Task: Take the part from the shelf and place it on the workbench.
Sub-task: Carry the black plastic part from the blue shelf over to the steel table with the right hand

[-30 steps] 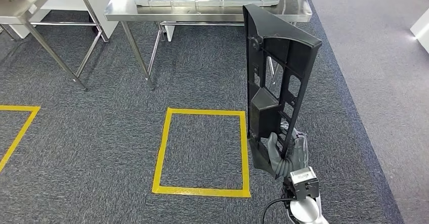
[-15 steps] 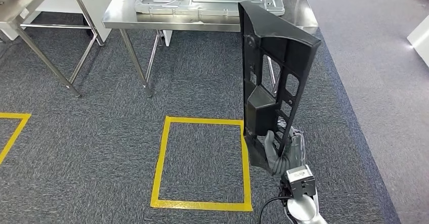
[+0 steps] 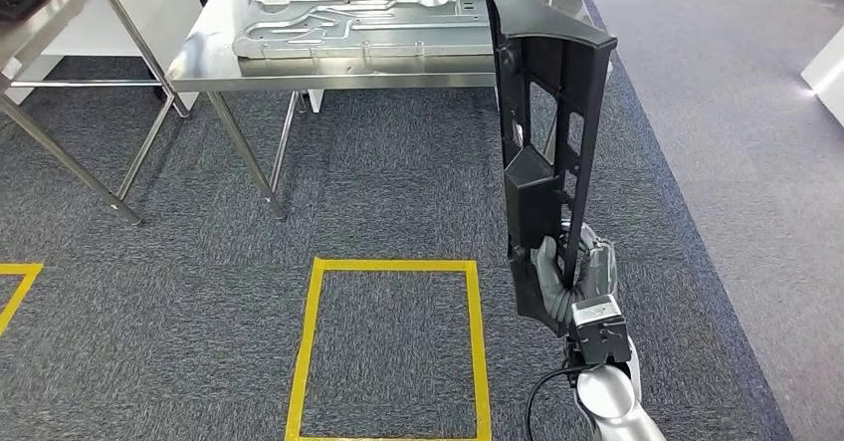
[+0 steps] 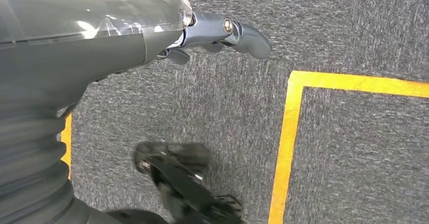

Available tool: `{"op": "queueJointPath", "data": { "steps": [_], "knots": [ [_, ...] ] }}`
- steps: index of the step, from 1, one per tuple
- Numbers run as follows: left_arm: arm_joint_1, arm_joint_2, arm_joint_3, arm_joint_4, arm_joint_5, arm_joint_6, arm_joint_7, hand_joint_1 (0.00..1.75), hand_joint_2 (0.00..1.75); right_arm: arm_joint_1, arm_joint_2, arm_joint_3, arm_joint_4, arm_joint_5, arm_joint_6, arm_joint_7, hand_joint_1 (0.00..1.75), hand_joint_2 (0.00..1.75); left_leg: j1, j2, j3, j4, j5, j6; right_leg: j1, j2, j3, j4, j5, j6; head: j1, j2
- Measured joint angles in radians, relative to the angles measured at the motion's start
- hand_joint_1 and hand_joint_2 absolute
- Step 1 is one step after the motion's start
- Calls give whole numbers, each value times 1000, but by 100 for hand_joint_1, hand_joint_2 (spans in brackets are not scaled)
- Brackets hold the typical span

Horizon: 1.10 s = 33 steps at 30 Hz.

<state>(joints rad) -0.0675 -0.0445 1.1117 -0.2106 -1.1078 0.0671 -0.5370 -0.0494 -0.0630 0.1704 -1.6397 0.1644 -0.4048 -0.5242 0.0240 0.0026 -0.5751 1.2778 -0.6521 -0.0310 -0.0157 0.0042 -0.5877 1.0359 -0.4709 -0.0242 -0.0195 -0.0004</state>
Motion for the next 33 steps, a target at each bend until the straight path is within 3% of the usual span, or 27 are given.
{"op": "queueJointPath", "data": {
  "steps": [1, 2, 3, 5, 6, 7, 10, 12, 15, 17, 18, 21, 22, 23, 25, 26, 28, 29, 31, 32, 33],
  "knots": [
    [2, 0, 0, 0, 0, -1, 1, 0, 175, -9, -3, -11, 2, 1, 2, 10, 175, 175, -1, 0, -31, 12, -19, 2, 1, 3, 12, 0, -10, 0, 0, 0],
    [3, 0, 1, 0, 0, -2, 1, 0, 175, -19, -7, -21, 5, 2, 4, 19, 175, 175, -2, 0, -49, -4, -15, 6, 3, 5, 26, 0, -21, 1, 0, 0],
    [5, 0, 1, 0, 0, -3, 1, 0, 175, -30, -12, -30, 8, 2, 7, 26, 175, 175, -3, 0, -54, -47, 16, 13, 3, 6, 41, 0, -31, 2, 0, 0],
    [7, 1, 5, 0, 2, -4, 2, 0, 175, -51, -19, -43, 15, 3, 10, 34, 175, 175, -9, 1, -46, -159, 119, 28, 4, 8, 65, 0, -51, 8, 0, 0],
    [8, 1, 7, 0, 4, -5, 2, 0, 175, -61, -22, -48, 20, 3, 12, 35, 175, 175, -13, 0, -41, -197, 148, 33, 5, 11, 73, 0, -59, 13, 0, 0],
    [8, 2, 9, 0, 7, -5, 2, 0, 175, -69, -25, -51, 25, 3, 13, 37, 175, 175, -18, -1, -38, -218, 163, 38, 5, 13, 81, -1, -64, 21, 0, 0],
    [8, 1, 17, 0, 16, -5, 0, 0, 175, -89, -33, -54, 41, 3, 18, 38, 175, 175, -19, -7, -12, -239, 167, 58, 4, 14, 94, 16, -61, 46, 0, 0],
    [5, 0, 22, 0, 18, -5, -1, 0, 175, -103, -38, -54, 51, 1, 19, 38, 175, 175, -16, -8, 12, -249, 176, 70, 2, 9, 66, 74, -72, 56, 1, 0],
    [5, -2, 24, 0, 17, -8, -3, 0, 175, -123, -50, -56, 73, -1, 17, 43, 175, 175, -15, -10, 28, -253, 164, 75, 1, 5, -60, 229, -136, 62, 1, 0],
    [7, -2, 25, 0, 15, -13, -4, 0, 175, -137, -60, -56, 92, -1, 14, 55, 175, 175, -15, -12, 45, -253, 146, 74, 0, 3, -118, 249, -162, 64, 1, 0],
    [7, -3, 25, 0, 14, -16, -4, 0, 175, -149, -67, -56, 101, -1, 13, 63, 175, 175, -15, -14, 58, -253, 135, 72, 0, 2, -127, 215, -145, 64, 1, 0],
    [7, -5, 25, 1, 12, -25, -4, 0, 175, -208, -88, -56, 137, 7, 2, 97, 175, 175, -18, -14, 96, -253, 97, 62, 5, 0, -114, 58, 19, 54, 2, 0],
    [5, -6, 26, 1, 12, -28, -4, 0, 175, -234, -93, -56, 150, 14, -9, 111, 175, 175, -19, -13, 106, -257, 86, 57, 9, 0, -108, 32, 57, 47, 2, 0],
    [3, -7, 27, 2, 11, -30, -4, 0, 175, -261, -96, -57, 163, 22, -29, 125, 175, 175, -21, -12, 115, -255, 82, 51, 10, 1, -103, 21, 70, 40, 2, 0],
    [-2, -7, 28, 2, 10, -32, -4, 0, 175, -322, -99, -60, 183, 36, -91, 143, 175, 175, -22, -11, 119, -236, 93, 39, 9, 4, -80, 12, 59, 26, 2, 0],
    [-5, -8, 28, 2, 9, -32, -3, 0, 175, -353, -99, -63, 192, 41, -127, 146, 175, 175, -22, -10, 105, -199, 110, 35, 6, 4, -65, 4, 53, 19, 2, 0],
    [-10, -10, 30, 2, 8, -34, 0, 0, 175, -417, -100, -68, 214, 46, -178, 145, 175, 175, -20, -9, 36, -92, 122, 28, 3, 4, -37, -4, 38, 10, 1, 0],
    [-10, -11, 30, 2, 8, -35, 3, 0, 175, -447, -101, -70, 228, 50, -190, 143, 175, 175, -19, -9, -11, -35, 104, 24, 2, 4, -23, -6, 27, 8, 0, 0],
    [-6, -12, 32, 2, 8, -35, 8, 0, 175, -500, -104, -70, 258, 55, -196, 140, 175, 175, -18, -9, -93, 26, 26, 19, 3, 8, 6, -6, 1, 6, 0, 0],
    [-4, -12, 32, 2, 8, -36, 10, 0, 175, -523, -106, -69, 274, 59, -191, 142, 175, 175, -18, -9, -119, 20, -9, 20, 3, 10, 24, -7, -14, 7, 0, 0],
    [-3, -12, 33, 2, 8, -36, 12, 0, 175, -545, -109, -69, 290, 63, -184, 147, 175, 175, -19, -9, -134, -8, -18, 25, 3, 11, 43, -7, -29, 8, 0, 0]
  ]
}}
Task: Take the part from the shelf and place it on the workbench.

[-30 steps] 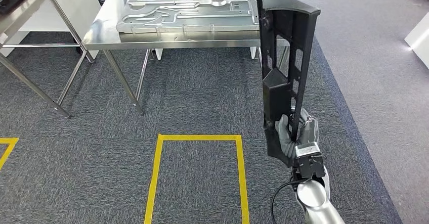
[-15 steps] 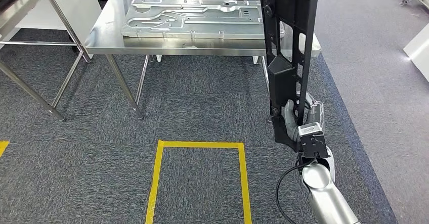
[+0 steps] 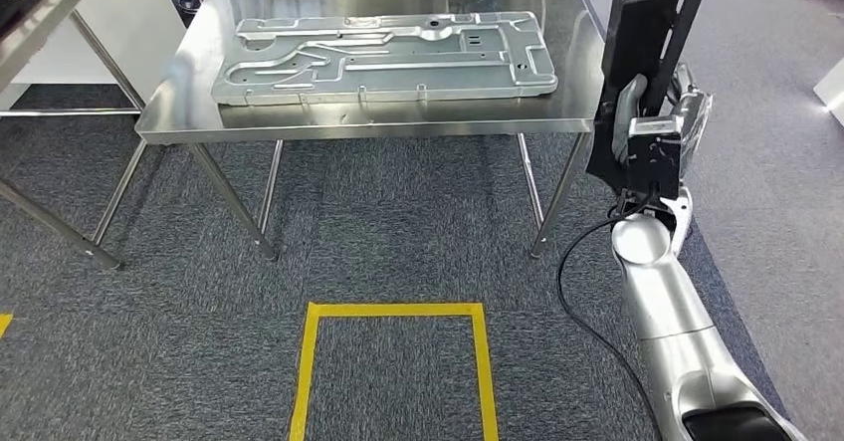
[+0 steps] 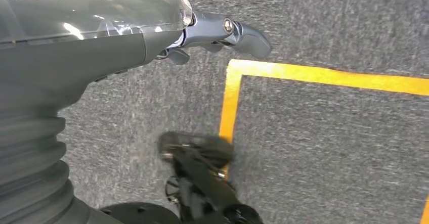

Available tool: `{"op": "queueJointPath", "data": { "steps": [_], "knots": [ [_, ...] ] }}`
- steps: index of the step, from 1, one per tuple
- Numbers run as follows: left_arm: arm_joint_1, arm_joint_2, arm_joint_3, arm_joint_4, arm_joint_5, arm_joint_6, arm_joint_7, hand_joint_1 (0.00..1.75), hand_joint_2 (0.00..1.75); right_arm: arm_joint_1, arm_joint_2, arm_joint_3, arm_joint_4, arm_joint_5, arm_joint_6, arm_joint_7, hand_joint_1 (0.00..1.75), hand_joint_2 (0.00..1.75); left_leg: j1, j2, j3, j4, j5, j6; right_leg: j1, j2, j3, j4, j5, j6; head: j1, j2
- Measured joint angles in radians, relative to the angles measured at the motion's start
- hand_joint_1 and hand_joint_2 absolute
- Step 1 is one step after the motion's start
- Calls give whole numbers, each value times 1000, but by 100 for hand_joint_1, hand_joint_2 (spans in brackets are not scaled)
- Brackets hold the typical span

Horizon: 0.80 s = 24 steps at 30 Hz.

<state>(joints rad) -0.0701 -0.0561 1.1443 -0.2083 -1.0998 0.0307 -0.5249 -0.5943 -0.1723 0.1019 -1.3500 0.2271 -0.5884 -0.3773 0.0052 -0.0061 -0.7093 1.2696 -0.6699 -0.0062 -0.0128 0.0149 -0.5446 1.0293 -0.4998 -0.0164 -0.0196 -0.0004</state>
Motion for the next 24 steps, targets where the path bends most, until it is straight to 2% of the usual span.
{"op": "queueJointPath", "data": {
  "steps": [1, 3, 4, 5, 7, 8, 9, 10, 11, 12, 13, 14, 15, 16, 17, 18, 19, 20, 21, 23, 24],
  "knots": [
    [2, 0, 1, 0, 0, -1, 2, 0, 175, -22, -3, 1, 15, 6, 9, 7, 175, 175, -2, 0, -7, -49, 31, 6, 1, 0, 20, 0, -16, 1, 0, 0],
    [9, 0, 5, 0, 0, -3, 5, 0, 175, -62, -8, 6, 45, 21, 27, 20, 175, 175, -9, -1, -10, -161, 189, 20, 3, 2, 54, -1, -48, 7, 0, 0],
    [12, 0, 7, 0, 0, -4, 6, 0, 175, -79, -11, 10, 58, 26, 36, 28, 175, 175, -12, -3, -6, -197, 258, 26, 4, 4, 67, -4, -62, 13, 0, 0],
    [13, 0, 10, 0, 0, -5, 7, 0, 175, -93, -15, 13, 67, 30, 49, 35, 175, 175, -15, -4, -1, -217, 299, 30, 5, 6, 78, -5, -70, 19, 0, 0],
    [11, 0, 13, 0, 1, -8, 5, 0, 175, -119, -24, 19, 76, 32, 76, 51, 175, 175, -14, -5, 20, -229, 299, 38, 5, 7, 79, 14, -59, 34, 0, 0],
    [8, -1, 14, 0, 2, -10, 3, 0, 175, -130, -28, 22, 78, 32, 89, 57, 175, 175, -11, -6, 35, -240, 294, 43, 4, 5, 62, 52, -38, 40, 0, 0],
    [6, -2, 16, 0, 2, -12, 1, 0, 175, -138, -33, 25, 81, 33, 101, 61, 175, 175, -9, -7, 53, -251, 289, 48, 3, 3, 29, 103, -17, 46, 0, 0],
    [5, -2, 16, 0, 2, -13, -1, 0, 175, -142, -38, 28, 83, 33, 109, 65, 175, 175, -7, -8, 71, -261, 281, 51, 1, 0, -13, 162, -10, 49, 1, 0],
    [4, -3, 16, 0, 2, -14, -3, 0, 175, -143, -43, 30, 85, 33, 118, 67, 175, 175, -7, -10, 89, -268, 271, 53, 0, -3, -56, 215, -22, 51, 1, 0],
    [4, -3, 17, 0, 2, -15, -4, 0, 175, -141, -48, 32, 88, 33, 125, 69, 175, 175, -6, -11, 106, -271, 259, 54, -1, -4, -96, 250, -56, 53, 1, 0],
    [5, -4, 17, 0, 2, -16, -5, 0, 175, -136, -52, 34, 90, 33, 131, 70, 175, 175, -5, -13, 124, -273, 244, 53, -2, -4, -129, 265, -102, 56, 1, 0],
    [6, -4, 17, 0, 2, -17, -6, 0, 175, -131, -56, 37, 92, 33, 138, 71, 175, 175, -4, -15, 145, -274, 228, 52, -4, -6, -153, 258, -143, 61, 1, 0],
    [7, -5, 17, 0, 1, -18, -7, 0, 175, -125, -59, 39, 94, 33, 148, 73, 175, 175, -3, -17, 167, -274, 211, 51, -6, -8, -168, 231, -163, 66, 1, 0],
    [7, -5, 17, 0, 1, -19, -8, 0, 175, -119, -63, 41, 96, 33, 159, 76, 175, 175, -3, -18, 191, -274, 192, 49, -8, -10, -174, 186, -146, 70, 1, 0],
    [10, -6, 17, 1, 1, -21, -8, 0, 175, -112, -65, 43, 98, 33, 172, 79, 175, 175, -3, -19, 210, -275, 173, 45, -9, -14, -176, 125, -79, 70, 1, 0],
    [10, -7, 18, 1, 1, -23, -9, 0, 175, -104, -68, 44, 101, 32, 185, 81, 175, 175, -3, -20, 228, -271, 154, 41, -8, -18, -178, 65, 15, 66, 1, 0],
    [10, -7, 18, 1, 0, -24, -10, 0, 175, -96, -69, 45, 104, 32, 195, 84, 175, 175, -4, -20, 239, -271, 137, 35, -5, -21, -178, 23, 95, 58, 1, 0],
    [10, -8, 19, 2, 0, -25, -11, 0, 175, -89, -70, 46, 105, 31, 202, 87, 175, 175, -5, -20, 250, -271, 124, 28, -2, -22, -178, -1, 150, 48, 1, 0],
    [7, -8, 20, 2, 0, -25, -12, 0, 175, -86, -71, 47, 103, 32, 206, 89, 175, 175, -5, -19, 258, -267, 121, 21, 1, -20, -175, -8, 164, 38, 0, 0],
    [3, -8, 21, 2, 0, -25, -13, 0, 175, -85, -70, 48, 96, 35, 209, 93, 175, 175, -5, -17, 248, -226, 141, 8, -1, -16, -153, -10, 143, 21, -2, 0],
    [0, -8, 22, 2, 0, -25, -14, 0, 175, -86, -70, 48, 94, 38, 212, 96, 175, 175, -5, -14, 221, -176, 159, 1, -3, -16, -137, -14, 132, 13, -2, 0]
  ]
}}
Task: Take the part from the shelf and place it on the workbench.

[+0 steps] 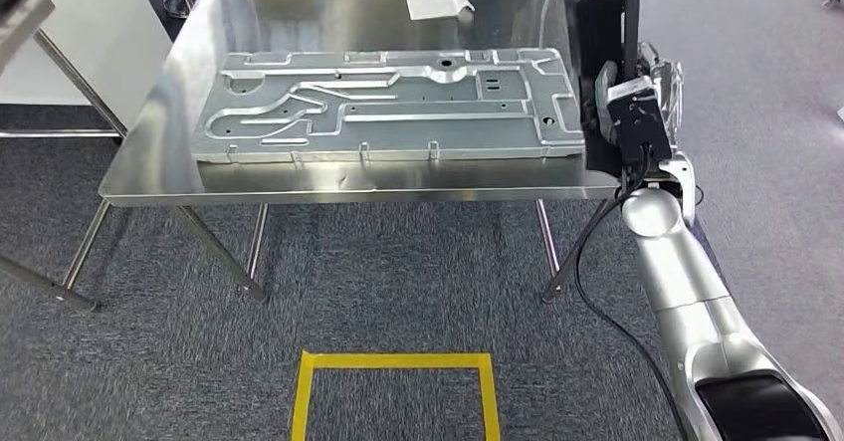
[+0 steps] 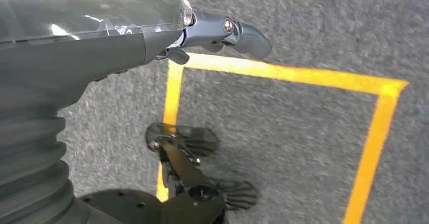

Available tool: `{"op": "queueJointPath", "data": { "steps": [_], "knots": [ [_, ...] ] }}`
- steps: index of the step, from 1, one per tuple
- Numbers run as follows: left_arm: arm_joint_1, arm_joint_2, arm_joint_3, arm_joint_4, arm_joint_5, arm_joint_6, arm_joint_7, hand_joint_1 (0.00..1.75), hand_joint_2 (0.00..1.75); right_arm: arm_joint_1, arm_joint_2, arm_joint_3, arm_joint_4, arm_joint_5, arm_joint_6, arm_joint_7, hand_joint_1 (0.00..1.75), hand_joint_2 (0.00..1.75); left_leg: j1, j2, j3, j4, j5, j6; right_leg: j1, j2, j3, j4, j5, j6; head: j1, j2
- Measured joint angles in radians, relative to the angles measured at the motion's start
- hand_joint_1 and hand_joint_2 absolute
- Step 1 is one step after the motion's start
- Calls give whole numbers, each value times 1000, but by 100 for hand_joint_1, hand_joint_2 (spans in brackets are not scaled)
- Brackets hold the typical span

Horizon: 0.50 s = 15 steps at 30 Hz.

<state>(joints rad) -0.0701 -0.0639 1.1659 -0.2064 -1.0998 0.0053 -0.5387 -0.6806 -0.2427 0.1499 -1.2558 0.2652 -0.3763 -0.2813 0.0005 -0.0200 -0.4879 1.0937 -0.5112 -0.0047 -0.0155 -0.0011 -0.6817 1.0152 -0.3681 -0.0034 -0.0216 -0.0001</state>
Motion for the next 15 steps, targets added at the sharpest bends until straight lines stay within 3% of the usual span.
{"op": "queueJointPath", "data": {
  "steps": [2, 4, 5, 6, 7, 8, 10, 11, 12, 15],
  "knots": [
    [-3, -1, 1, 0, 0, 0, -1, 0, 175, 2, 3, -1, -2, 15, 15, 8, 175, 175, 2, 7, -81, 124, -2, -10, 0, 1, 36, -5, -26, -10, -1, 0],
    [-2, -1, 3, 0, 0, 0, -2, 0, 175, 10, 10, -3, -2, 37, 34, 17, 175, 175, 3, 11, -164, 202, -81, -14, 0, 3, 72, -6, -57, -12, -1, 0],
    [-1, -1, 4, 0, 1, 0, -1, 0, 175, 15, 16, -3, -2, 47, 40, 21, 175, 175, 3, 12, -192, 207, -128, -13, 0, 4, 91, -6, -73, -12, -1, 0],
    [0, -1, 5, 0, 1, 1, 0, 0, 175, 20, 21, -4, -2, 55, 43, 24, 175, 175, 3, 12, -210, 188, -156, -11, 0, 5, 112, -7, -90, -12, -1, 0],
    [1, -1, 6, 0, 2, 1, 0, 0, 175, 24, 26, -4, -1, 60, 46, 25, 175, 175, 2, 12, -219, 147, -149, -6, 1, 6, 134, -7, -107, -11, -1, 0],
    [3, -1, 8, 0, 2, 1, 1, 0, 175, 26, 31, -4, -1, 63, 48, 26, 175, 175, -1, 13, -221, 89, -93, 2, 2, 6, 154, -8, -124, -10, -1, 0],
    [8, 0, 13, 0, 2, 1, 2, 0, 175, 30, 40, -4, 2, 65, 50, 28, 175, 175, -9, 11, -220, -28, 76, 20, 7, 8, 186, -6, -156, -4, -1, 0],
    [10, 0, 16, 0, 2, 2, 3, 0, 175, 32, 44, -5, 3, 66, 51, 29, 175, 175, -13, 8, -217, -62, 139, 26, 8, 10, 198, -9, -171, 1, -1, 0],
    [11, 0, 17, 0, 3, 2, 4, 0, 175, 32, 47, -5, 3, 70, 51, 30, 175, 175, -15, 6, -214, -78, 164, 30, 10, 13, 208, -6, -177, 7, 0, 0],
    [6, -2, 19, 0, 5, 3, 5, 0, 175, 27, 53, -13, -1, 85, 56, 36, 175, 175, -11, 3, -172, -91, 146, 43, 8, 14, 208, 44, -170, 22, 1, 0]
  ]
}}
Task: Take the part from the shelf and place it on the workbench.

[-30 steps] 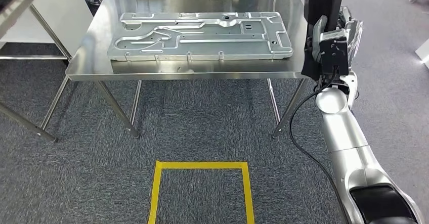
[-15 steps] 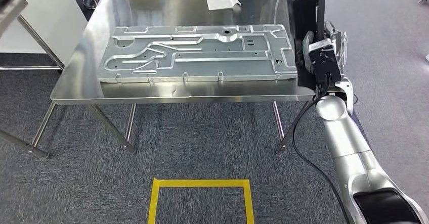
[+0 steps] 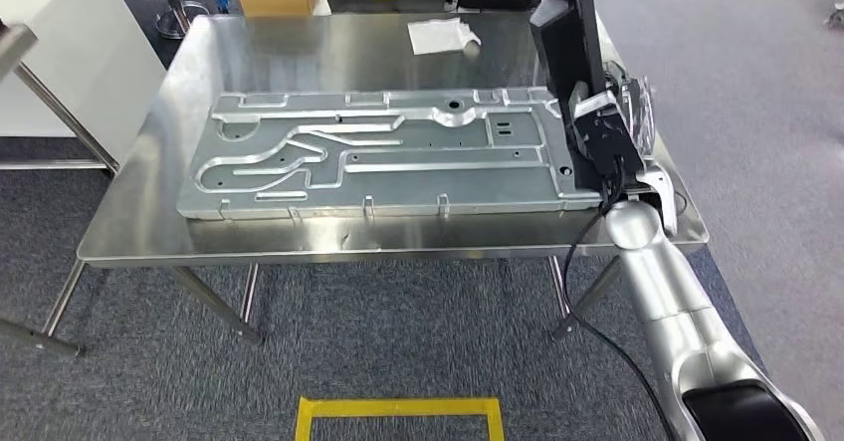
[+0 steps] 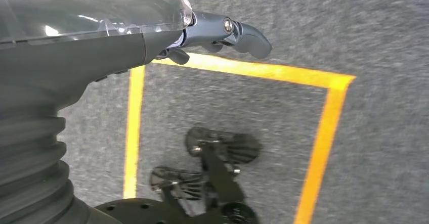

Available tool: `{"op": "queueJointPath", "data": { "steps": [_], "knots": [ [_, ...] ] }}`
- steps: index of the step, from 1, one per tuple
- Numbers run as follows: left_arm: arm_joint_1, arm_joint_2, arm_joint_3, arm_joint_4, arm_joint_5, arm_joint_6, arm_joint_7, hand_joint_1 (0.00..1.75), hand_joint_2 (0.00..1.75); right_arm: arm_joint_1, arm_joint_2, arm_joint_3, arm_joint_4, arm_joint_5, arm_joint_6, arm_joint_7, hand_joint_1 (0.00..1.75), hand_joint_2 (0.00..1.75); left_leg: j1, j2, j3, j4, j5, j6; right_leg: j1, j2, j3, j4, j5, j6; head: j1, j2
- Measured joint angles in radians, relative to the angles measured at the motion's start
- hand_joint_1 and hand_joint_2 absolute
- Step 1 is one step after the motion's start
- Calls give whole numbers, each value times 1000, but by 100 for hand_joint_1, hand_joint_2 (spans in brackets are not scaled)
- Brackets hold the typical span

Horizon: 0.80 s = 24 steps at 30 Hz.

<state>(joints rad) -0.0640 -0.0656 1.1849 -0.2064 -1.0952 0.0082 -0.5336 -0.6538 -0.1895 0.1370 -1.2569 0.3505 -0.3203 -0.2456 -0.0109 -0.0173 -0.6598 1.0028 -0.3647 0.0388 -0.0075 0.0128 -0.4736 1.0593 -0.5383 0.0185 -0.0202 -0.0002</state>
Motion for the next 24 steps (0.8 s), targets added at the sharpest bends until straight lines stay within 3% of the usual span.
{"op": "queueJointPath", "data": {
  "steps": [2, 4, 6, 7, 8, 10, 11, 12, 15, 17, 19, 20, 21, 22, 24],
  "knots": [
    [-4, -1, 0, 0, 0, 1, 2, 0, 175, -3, 3, -6, 0, 10, 4, 2, 175, 175, 2, -1, 32, -6, -17, 8, -3, -2, -58, 100, -8, 9, 1, 0],
    [-7, -1, 1, 0, 1, 5, 2, 0, 175, -1, 5, -12, 1, 27, 4, 4, 175, 175, 3, -2, 58, -6, -39, 10, -6, -3, -144, 197, -67, 16, 1, 0],
    [-7, -2, 1, 0, 4, 9, 1, 0, 175, 6, 8, -16, 2, 51, -4, 5, 175, 175, 3, -6, 89, -6, -65, 8, -8, -6, -203, 212, -127, 19, 0, 0],
    [-7, -3, 2, 0, 5, 11, 1, 0, 175, 9, 9, -17, 2, 61, -9, 4, 175, 175, 3, -8, 106, -6, -79, 7, -9, -7, -216, 181, -122, 19, 0, 0],
    [-7, -4, 2, 0, 6, 11, 1, 0, 175, 12, 10, -18, 3, 66, -12, 4, 175, 175, 3, -9, 124, -6, -94, 5, -9, -8, -221, 131, -80, 17, 0, 0],
    [-6, -6, 3, 0, 5, 13, 1, 0, 175, 19, 11, -20, 6, 73, -18, 5, 175, 175, 1, -13, 149, -1, -122, -3, -5, -8, -225, 20, 78, 8, 1, 0],
    [-6, -7, 3, 0, 4, 14, 1, 0, 175, 22, 13, -22, 8, 78, -20, 6, 175, 175, 0, -15, 154, 2, -135, -9, -2, -7, -226, -14, 142, 1, 1, 0],
    [-6, -7, 4, 0, 2, 16, 0, 0, 175, 24, 16, -24, 10, 83, -20, 8, 175, 175, 0, -17, 158, 5, -144, -15, 1, -7, -227, -30, 178, -7, 1, 0],
    [-11, -8, 5, 0, 0, 24, 0, 0, 175, 21, 26, -26, 8, 96, 0, 16, 175, 175, -1, -12, 147, 39, -148, -30, -1, -7, -212, -38, 174, -26, 1, 0],
    [-15, -10, 7, 0, -1, 26, -1, 0, 175, 16, 35, -26, 9, 105, 16, 20, 175, 175, 3, -2, 92, 137, -165, -43, -5, -9, -196, -47, 167, -36, 0, 0],
    [-16, -11, 8, 0, -1, 26, -1, 0, 175, 15, 46, -25, 12, 119, 34, 25, 175, 175, 10, 5, 12, 258, -215, -55, -5, -10, -186, -48, 158, -42, 0, 0],
    [-16, -11, 8, 0, -1, 26, 0, 0, 175, 15, 52, -25, 14, 128, 42, 29, 175, 175, 13, 7, -20, 293, -234, -60, -5, -9, -183, -48, 154, -42, 0, 0],
    [-16, -11, 8, 0, -1, 26, 1, 0, 175, 15, 59, -24, 16, 139, 50, 34, 175, 175, 15, 8, -36, 298, -233, -63, -5, -9, -179, -47, 149, -42, 0, 0],
    [-16, -11, 8, 0, -1, 26, 2, 0, 175, 15, 66, -22, 18, 149, 58, 39, 175, 175, 16, 10, -36, 268, -206, -64, -5, -9, -173, -47, 145, -41, 0, 0],
    [-16, -11, 9, 0, -1, 26, 3, 0, 175, 11, 83, -14, 23, 171, 76, 49, 175, 175, 18, 11, 4, 135, -112, -58, -5, -8, -161, -45, 136, -38, 0, 0]
  ]
}}
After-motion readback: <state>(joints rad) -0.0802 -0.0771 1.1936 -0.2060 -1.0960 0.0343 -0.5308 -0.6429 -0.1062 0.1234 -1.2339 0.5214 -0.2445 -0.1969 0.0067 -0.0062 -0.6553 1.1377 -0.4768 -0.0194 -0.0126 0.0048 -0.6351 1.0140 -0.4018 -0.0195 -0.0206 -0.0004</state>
